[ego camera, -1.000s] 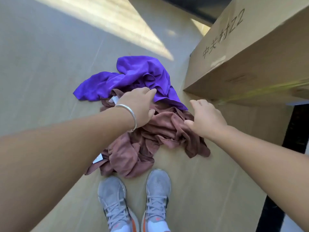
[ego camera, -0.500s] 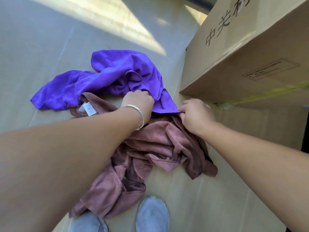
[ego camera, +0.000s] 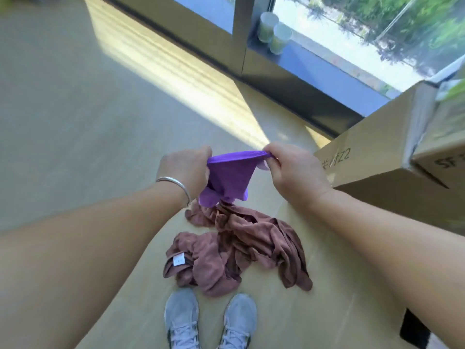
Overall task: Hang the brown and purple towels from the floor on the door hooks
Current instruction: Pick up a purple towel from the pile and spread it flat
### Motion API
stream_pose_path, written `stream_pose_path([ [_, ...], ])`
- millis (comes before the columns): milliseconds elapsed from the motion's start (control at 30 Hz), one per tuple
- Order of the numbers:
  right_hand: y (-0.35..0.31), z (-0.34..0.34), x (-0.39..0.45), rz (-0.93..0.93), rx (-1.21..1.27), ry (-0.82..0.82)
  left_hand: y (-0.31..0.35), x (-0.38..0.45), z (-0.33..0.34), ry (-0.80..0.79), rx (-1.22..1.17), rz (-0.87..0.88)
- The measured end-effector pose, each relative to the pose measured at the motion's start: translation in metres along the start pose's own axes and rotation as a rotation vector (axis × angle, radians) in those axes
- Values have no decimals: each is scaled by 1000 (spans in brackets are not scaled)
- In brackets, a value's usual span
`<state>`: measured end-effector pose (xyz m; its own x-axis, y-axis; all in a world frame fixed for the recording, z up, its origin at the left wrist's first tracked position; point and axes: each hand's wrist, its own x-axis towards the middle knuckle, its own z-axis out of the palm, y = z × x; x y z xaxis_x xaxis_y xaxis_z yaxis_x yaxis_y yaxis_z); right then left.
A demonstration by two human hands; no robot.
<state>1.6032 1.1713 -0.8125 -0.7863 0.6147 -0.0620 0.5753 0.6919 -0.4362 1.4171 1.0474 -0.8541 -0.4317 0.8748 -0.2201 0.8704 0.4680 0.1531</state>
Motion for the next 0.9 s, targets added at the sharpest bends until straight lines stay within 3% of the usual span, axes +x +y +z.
stream_pose_path([
  [267,-159,-123,58,-312,-84,32,-112,-72,-165,148,21,-315],
  [433,-259,-157,88,-436,-139,119,-200,-141,-229,204,68,-503],
  [633,-380,-138,108,-538,-194,119,-308,-239,-264,226,112,-672],
  [900,-538,-61,104,-643,-259,40,-453,-384,-273,243,120,-861],
])
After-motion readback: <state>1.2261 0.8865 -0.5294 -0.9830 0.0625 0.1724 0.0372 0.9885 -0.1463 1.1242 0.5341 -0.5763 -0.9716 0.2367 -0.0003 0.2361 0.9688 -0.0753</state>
